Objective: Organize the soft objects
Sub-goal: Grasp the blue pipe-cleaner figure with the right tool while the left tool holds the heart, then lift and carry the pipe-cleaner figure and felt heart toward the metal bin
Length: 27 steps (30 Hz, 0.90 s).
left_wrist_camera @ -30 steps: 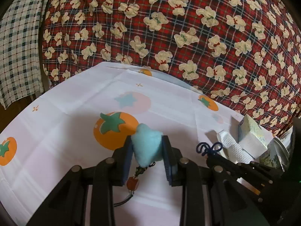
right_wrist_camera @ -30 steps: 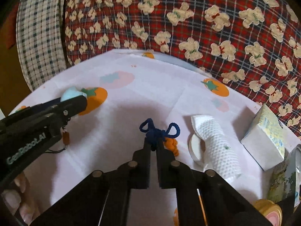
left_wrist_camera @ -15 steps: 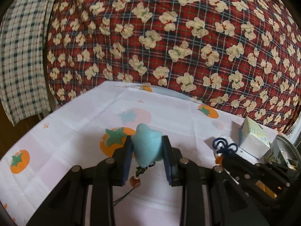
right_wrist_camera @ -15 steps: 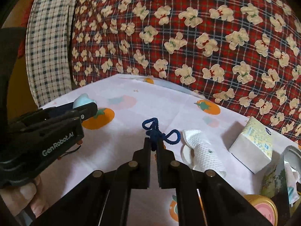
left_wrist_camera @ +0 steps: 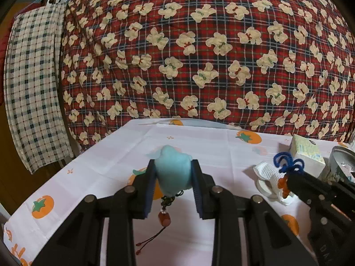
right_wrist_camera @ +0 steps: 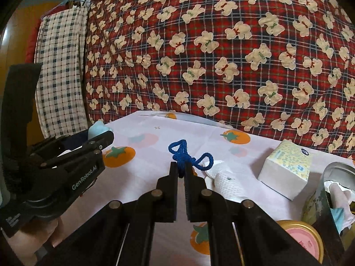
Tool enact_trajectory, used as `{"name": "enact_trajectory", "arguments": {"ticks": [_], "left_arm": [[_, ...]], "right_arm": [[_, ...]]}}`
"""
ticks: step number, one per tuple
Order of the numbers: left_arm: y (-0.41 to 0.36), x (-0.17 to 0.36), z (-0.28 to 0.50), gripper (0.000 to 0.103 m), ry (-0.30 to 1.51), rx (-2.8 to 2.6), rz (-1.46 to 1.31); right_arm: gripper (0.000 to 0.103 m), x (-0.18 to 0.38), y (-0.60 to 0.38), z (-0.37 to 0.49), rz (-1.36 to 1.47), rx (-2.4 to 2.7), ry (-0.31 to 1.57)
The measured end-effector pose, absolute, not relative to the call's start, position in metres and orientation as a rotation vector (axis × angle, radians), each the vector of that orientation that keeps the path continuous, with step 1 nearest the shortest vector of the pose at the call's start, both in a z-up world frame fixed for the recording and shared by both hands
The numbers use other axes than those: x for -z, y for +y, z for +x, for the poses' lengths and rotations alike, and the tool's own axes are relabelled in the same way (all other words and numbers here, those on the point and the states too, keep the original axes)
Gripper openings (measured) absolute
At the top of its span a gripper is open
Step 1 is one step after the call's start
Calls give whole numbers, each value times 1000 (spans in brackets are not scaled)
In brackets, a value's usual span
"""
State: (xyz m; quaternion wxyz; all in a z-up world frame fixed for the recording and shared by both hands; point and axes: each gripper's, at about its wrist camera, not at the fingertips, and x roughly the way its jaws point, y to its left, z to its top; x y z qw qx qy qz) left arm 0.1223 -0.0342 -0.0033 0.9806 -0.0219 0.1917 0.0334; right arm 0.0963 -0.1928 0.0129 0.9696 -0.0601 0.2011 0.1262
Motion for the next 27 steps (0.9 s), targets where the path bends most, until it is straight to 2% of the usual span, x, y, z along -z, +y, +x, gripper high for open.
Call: {"name": "enact_trajectory", "arguments": {"ticks": [27], "left_arm": [[-74,-2,95,29,341,-59,-12]], "right_arm": [[6,-22,-236,62,-84,-206,303]]}}
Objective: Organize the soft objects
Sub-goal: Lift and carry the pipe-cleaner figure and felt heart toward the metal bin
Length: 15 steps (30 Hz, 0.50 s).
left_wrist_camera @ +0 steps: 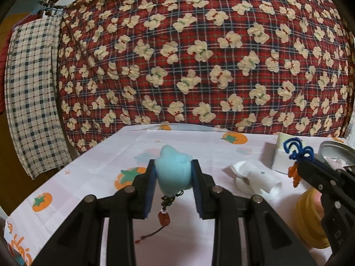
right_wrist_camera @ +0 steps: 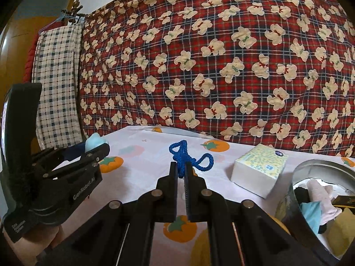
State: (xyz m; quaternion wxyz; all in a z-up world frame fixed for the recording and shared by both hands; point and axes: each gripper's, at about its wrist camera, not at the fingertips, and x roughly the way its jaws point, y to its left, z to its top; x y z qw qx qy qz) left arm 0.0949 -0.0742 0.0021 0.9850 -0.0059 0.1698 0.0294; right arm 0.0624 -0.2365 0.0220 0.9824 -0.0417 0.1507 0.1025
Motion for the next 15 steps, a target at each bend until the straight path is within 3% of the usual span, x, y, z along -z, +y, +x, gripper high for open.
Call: {"name": "enact_trajectory", "arguments": {"ticks": [15], "left_arm": [[-130,-4,81,29,350,43,52]], "right_arm": [[7,-25,-272,50,-48,-158,291]]}}
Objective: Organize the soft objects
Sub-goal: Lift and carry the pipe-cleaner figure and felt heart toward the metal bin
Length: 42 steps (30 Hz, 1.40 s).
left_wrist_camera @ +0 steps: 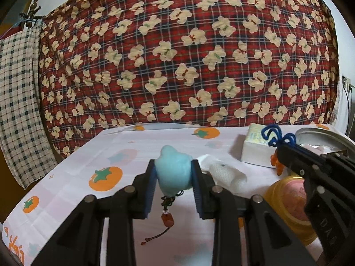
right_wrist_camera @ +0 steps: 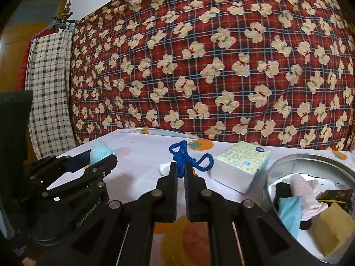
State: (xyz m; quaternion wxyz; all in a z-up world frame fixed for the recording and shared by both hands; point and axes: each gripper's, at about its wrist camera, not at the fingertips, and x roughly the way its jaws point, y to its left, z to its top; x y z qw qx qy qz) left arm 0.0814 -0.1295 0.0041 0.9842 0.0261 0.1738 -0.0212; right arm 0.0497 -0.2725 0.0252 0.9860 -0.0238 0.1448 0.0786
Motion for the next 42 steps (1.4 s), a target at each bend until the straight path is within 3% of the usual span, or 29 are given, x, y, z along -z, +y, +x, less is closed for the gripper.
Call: {"name": "enact_trajectory", "arguments": {"ticks": [42], "left_arm": [[-195,-6,82,29,387,147,114]], "right_arm": [[7,-30,-327,30,37,-111,267]]}}
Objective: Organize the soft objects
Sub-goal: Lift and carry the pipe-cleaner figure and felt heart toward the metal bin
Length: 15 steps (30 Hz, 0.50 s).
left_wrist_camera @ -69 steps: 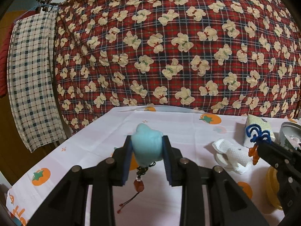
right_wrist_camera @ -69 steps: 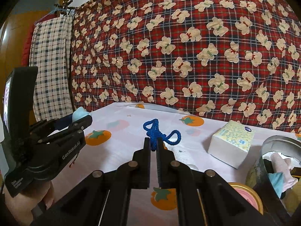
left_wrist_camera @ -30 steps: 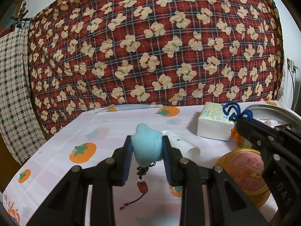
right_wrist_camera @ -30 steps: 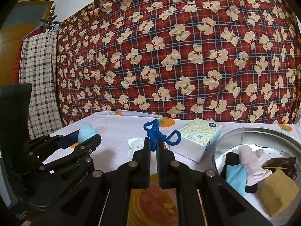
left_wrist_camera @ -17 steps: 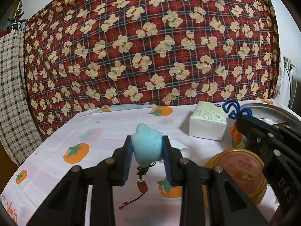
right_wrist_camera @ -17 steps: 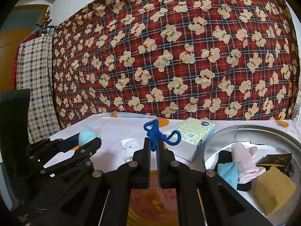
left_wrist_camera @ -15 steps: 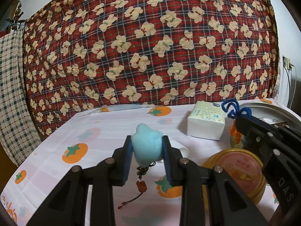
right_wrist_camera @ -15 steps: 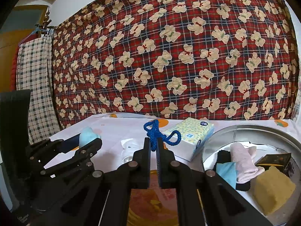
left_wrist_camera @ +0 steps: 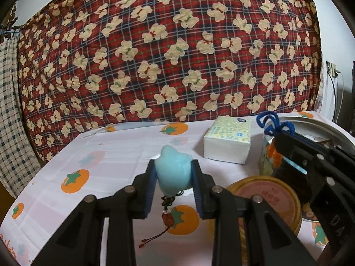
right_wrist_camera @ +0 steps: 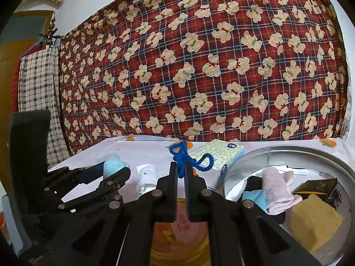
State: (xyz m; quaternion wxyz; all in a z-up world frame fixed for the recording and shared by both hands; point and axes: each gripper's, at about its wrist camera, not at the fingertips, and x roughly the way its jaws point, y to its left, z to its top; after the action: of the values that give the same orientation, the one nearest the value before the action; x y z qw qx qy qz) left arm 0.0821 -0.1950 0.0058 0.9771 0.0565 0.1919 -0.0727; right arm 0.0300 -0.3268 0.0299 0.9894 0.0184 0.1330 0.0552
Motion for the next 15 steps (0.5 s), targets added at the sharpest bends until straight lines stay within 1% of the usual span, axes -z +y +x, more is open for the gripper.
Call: {"name": "enact_trajectory", "arguments": {"ticks": [15], "left_arm": [[-219,-10,83,29,398,179,137]], "right_arm": [[7,-36,-347,28,48,-97,240]]}}
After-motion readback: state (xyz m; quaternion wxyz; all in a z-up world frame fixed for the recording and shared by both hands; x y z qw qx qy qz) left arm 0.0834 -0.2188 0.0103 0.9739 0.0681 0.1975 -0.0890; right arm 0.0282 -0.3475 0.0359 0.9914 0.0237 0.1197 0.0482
